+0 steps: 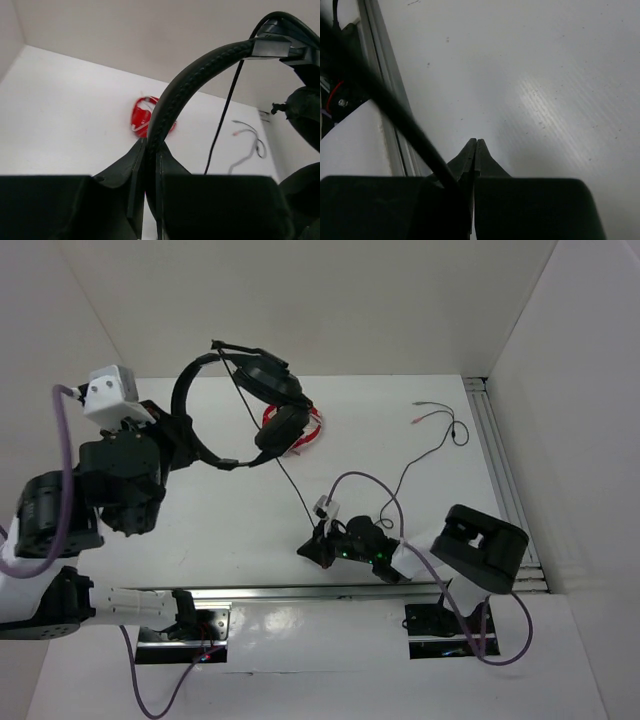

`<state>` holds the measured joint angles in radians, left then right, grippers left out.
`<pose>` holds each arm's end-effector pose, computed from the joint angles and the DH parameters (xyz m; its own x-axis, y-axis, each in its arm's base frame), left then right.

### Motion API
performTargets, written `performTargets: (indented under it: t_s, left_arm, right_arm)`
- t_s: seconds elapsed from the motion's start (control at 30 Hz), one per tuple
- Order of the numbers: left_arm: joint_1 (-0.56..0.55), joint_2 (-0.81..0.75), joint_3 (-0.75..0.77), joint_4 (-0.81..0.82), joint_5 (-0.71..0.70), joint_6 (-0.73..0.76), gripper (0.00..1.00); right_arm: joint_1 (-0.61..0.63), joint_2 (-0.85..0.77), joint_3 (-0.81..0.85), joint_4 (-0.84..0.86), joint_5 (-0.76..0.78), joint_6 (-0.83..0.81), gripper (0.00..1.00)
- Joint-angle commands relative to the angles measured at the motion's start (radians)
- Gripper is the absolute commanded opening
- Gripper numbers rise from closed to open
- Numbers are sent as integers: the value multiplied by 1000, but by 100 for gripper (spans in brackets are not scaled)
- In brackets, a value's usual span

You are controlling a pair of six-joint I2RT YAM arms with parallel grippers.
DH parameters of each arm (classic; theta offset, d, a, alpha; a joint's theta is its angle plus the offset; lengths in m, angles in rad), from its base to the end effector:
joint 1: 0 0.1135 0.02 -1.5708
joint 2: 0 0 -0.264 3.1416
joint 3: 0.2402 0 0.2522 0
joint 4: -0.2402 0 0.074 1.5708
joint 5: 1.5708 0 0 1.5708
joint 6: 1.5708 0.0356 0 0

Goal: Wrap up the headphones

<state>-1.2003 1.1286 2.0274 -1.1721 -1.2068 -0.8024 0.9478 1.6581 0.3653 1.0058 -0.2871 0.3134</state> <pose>0.0658 -0.0775 0.5578 -0.0723 -0.5209 -0.8505 -0.0660 0.8534 -0.5170 0.1503 0.2265 0.1268 -0.4461 -0.1142 -0.8877 -0.8408 0.3934 0.3719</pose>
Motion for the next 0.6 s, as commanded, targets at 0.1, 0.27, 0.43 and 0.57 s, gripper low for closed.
performTargets:
  t_s: [0.1, 0.27, 0.43, 0.57]
  left_arm:
    - [81, -146, -515, 1390, -303, 1068, 0]
    - [111, -73, -468, 1203, -300, 868, 0]
    - [134, 37, -545, 1553, -300, 1199, 0]
    - [185, 118, -601, 1708, -300, 1393, 0]
  right_arm:
    - [307, -314, -35, -234, 515, 12, 0]
    - [555, -477, 62, -560, 866, 62, 0]
    - [684, -459, 207, -734, 990, 81, 0]
    - [706, -445, 260, -805, 1074, 81, 0]
